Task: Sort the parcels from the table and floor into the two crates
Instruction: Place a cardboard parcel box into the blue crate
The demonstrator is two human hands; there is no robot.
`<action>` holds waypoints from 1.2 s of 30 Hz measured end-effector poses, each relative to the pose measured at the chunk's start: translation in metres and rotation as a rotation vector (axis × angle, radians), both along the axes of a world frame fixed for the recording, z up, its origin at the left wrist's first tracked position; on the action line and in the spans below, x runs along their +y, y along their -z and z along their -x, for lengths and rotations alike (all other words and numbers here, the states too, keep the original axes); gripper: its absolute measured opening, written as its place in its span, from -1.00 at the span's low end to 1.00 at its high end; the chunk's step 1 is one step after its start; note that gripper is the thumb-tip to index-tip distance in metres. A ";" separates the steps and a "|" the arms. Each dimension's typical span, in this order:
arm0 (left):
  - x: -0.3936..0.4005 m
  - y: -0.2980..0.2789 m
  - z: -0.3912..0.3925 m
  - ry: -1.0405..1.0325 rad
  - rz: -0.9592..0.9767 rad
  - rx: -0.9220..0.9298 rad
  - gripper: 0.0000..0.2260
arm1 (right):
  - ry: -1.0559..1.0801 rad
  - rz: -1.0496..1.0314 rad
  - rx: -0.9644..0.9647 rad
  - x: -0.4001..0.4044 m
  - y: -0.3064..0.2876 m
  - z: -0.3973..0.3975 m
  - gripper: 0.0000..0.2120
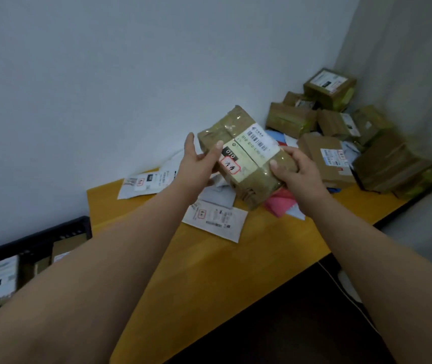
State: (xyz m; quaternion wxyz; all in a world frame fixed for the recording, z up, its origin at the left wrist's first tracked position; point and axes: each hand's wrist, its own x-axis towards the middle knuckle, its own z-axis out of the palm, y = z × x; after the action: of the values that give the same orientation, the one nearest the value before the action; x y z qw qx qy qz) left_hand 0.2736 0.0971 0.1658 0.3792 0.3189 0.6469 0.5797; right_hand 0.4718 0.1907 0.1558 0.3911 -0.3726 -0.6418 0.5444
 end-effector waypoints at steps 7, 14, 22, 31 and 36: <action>-0.020 -0.079 0.026 -0.006 -0.374 -0.011 -0.53 | 0.241 -0.014 0.387 -0.029 -0.091 0.046 -0.75; -0.054 -0.119 0.047 -0.045 -0.548 0.070 -0.52 | 0.205 -0.002 0.609 -0.062 -0.125 0.081 -0.81; -0.134 -0.106 0.076 -0.244 -0.481 0.173 -0.48 | 0.031 0.101 0.573 -0.110 -0.106 0.130 -0.87; -0.253 -0.041 0.091 -0.510 -0.157 0.188 -0.38 | -0.449 0.312 -0.014 -0.187 -0.002 0.152 -0.80; -0.333 -0.004 0.106 -0.618 0.026 0.143 -0.36 | -0.532 0.360 -0.117 -0.246 0.022 0.189 -0.87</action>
State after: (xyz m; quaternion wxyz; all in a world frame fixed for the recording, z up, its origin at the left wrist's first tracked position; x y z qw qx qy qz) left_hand 0.1676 -0.2359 0.1698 0.1427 0.1424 0.7455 0.6353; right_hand 0.2826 -0.0556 0.1342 0.1253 -0.2858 -0.6313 0.7100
